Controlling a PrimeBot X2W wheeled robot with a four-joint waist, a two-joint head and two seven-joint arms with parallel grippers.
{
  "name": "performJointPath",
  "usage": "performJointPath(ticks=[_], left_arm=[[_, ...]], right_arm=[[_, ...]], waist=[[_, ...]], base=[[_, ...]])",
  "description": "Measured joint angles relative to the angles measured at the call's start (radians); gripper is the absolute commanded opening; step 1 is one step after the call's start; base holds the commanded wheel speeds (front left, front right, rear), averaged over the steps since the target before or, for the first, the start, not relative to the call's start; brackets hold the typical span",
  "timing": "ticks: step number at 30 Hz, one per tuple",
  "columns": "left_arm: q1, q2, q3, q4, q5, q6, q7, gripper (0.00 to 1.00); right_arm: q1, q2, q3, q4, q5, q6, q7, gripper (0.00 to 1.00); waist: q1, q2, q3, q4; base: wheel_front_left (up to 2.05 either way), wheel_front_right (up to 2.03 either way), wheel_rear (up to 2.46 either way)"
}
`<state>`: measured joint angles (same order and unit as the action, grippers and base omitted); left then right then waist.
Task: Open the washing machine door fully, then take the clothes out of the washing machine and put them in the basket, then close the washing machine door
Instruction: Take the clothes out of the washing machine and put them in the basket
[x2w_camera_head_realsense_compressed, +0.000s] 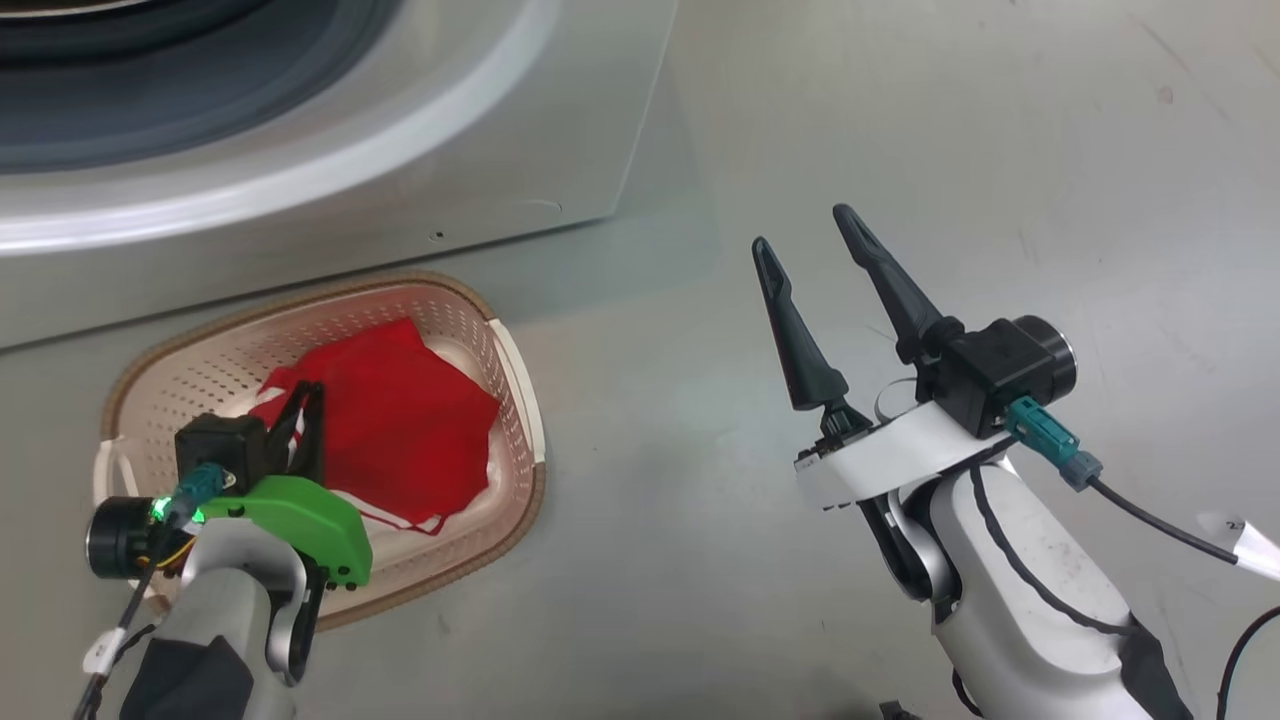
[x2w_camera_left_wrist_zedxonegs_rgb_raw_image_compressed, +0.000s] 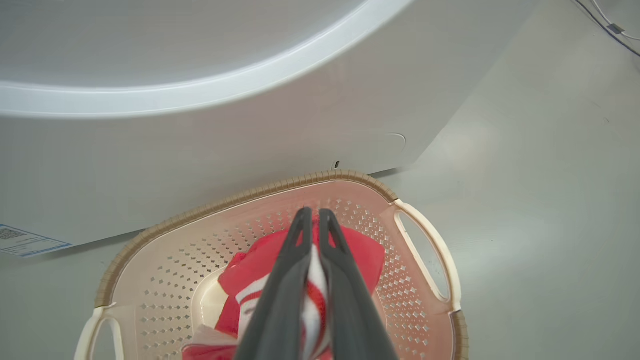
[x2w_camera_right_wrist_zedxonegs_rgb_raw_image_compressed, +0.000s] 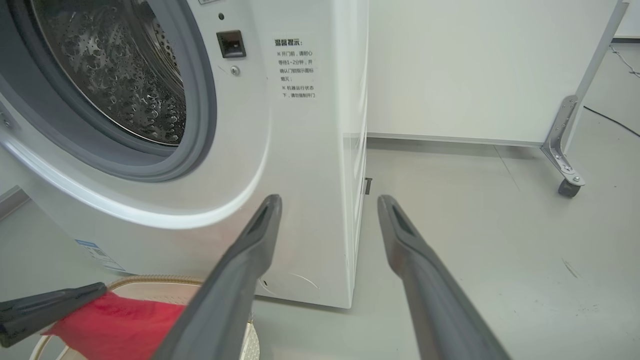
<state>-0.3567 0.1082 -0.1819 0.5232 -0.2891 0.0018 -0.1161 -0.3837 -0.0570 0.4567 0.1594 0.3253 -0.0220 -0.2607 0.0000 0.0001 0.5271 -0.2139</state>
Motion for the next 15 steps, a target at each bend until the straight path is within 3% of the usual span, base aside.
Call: performJointPath(ticks=[15], left_arm=[[-0.119,-0.020,0.093,0.260,-0.104,-0.007,0.027,0.00]], right_arm=[[-0.054,0.000,0.004,-0.002,0.009,-0.015,0.000,1.00]], waist=[[0.0001,0.0000,0.117,-0.023]], base=[[0.00,0.00,0.00]])
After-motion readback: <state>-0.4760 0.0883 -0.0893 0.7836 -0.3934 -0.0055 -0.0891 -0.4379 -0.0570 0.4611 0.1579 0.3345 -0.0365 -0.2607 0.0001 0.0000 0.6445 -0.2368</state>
